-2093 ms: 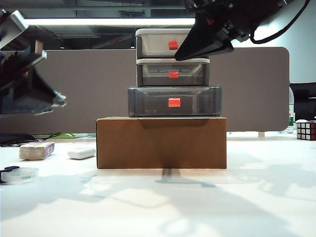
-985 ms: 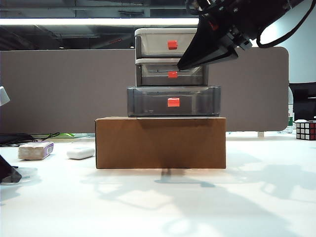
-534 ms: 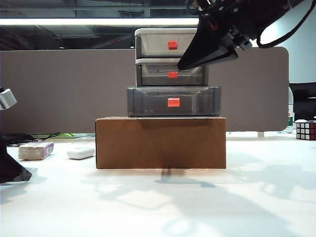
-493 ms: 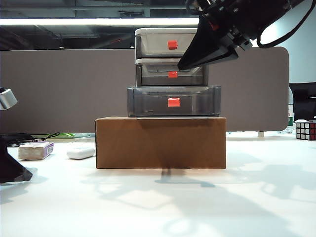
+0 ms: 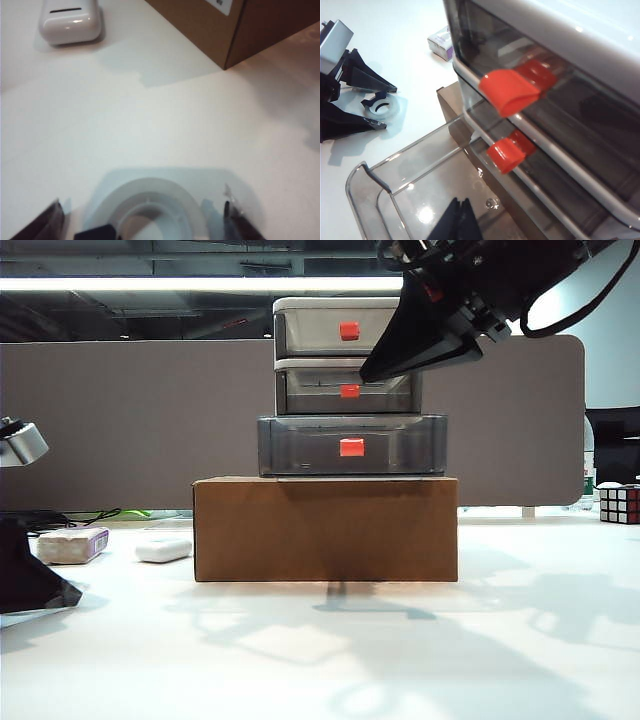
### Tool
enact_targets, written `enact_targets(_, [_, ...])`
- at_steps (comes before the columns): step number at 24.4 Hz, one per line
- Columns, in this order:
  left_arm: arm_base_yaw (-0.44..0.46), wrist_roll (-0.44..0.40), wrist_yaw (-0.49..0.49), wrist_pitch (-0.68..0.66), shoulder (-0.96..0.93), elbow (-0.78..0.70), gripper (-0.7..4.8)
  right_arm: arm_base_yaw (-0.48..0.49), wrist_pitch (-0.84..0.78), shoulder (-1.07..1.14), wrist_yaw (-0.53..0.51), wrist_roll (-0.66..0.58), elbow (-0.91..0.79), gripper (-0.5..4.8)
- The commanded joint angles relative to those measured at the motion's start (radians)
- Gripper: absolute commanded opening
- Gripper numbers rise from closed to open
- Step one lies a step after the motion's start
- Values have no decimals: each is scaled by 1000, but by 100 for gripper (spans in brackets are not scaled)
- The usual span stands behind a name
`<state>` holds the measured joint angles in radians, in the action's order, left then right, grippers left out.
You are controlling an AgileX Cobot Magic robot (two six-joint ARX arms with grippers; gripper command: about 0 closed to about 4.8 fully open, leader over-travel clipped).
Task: Open the third layer of the drawer on the table, pick up the transparent tape on the table and put it in, and finally close the drawer.
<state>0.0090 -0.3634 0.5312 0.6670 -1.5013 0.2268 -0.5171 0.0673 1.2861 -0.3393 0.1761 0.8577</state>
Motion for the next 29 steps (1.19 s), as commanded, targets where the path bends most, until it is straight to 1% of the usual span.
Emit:
enact_targets(1, [-1, 11, -14, -74, -21, 4, 402, 0, -11, -5, 0, -3, 5, -5])
enact_targets(4, [-1, 11, -14, -74, -30, 6, 391, 0, -11, -5, 0, -3, 5, -5])
enact_targets(5, [-1, 11, -14, -74, -34, 6, 368, 0, -11, -5, 2, -3, 5, -5])
enact_targets(6, [-1, 11, -10, -76, -40, 7, 274, 0, -12, -5, 4, -3, 5, -5])
enact_targets(7, [-1, 11, 0, -82, -41, 7, 206, 0, -12, -5, 4, -3, 5, -5])
enact_targets(9, [-1, 11, 17, -92, -42, 7, 104, 0, -12, -5, 5, -3, 5, -5])
enact_targets(10, [-1, 12, 26, -99, -42, 7, 75, 0, -12, -5, 5, -3, 5, -5])
enact_targets(14, [-1, 13, 84, -90, -35, 8, 64, 0, -13, -5, 5, -2, 5, -5])
enact_targets(15, [-1, 26, 103, -79, -26, 8, 57, 0, -13, -5, 5, -2, 5, -5])
enact_targets(16, [-1, 55, 138, -56, -3, 8, 55, 0, -12, -5, 5, -2, 5, -5])
enact_targets(17, [-2, 89, 185, -26, 48, 8, 50, 0, -11, -5, 5, -2, 5, -5])
enact_targets(18, [-6, 101, 199, -12, 92, 8, 48, 0, -11, -5, 5, -3, 5, -5])
enact_targets(20, [-46, 109, 186, 2, 235, 10, 48, 0, -12, -5, 7, -3, 5, -5])
enact_targets(22, [-122, 109, 170, -21, 385, 31, 48, 0, -13, -6, 7, -3, 6, -5])
enact_targets(23, [-181, 109, 116, -65, 460, 64, 48, 0, -14, -7, 7, -3, 6, -5])
enact_targets(24, [-213, 109, 86, -97, 488, 87, 48, 0, -15, -11, 7, -3, 6, -5])
enact_targets(25, [-290, 107, 27, -168, 522, 148, 48, 0, -15, -20, 8, -3, 6, -6])
enact_targets(26, [-333, 100, 11, -200, 523, 185, 48, 0, -15, -29, 11, -3, 6, -5])
enact_targets(27, [-393, 70, -14, -244, 510, 241, 48, 0, -14, -51, 24, -3, 6, -5])
enact_targets(28, [-450, 34, -39, -270, 480, 292, 49, 0, -16, -75, 34, -4, 6, -5])
enact_targets(29, [-513, 22, -48, -270, 422, 343, 49, 0, -12, -109, 58, -3, 6, -5])
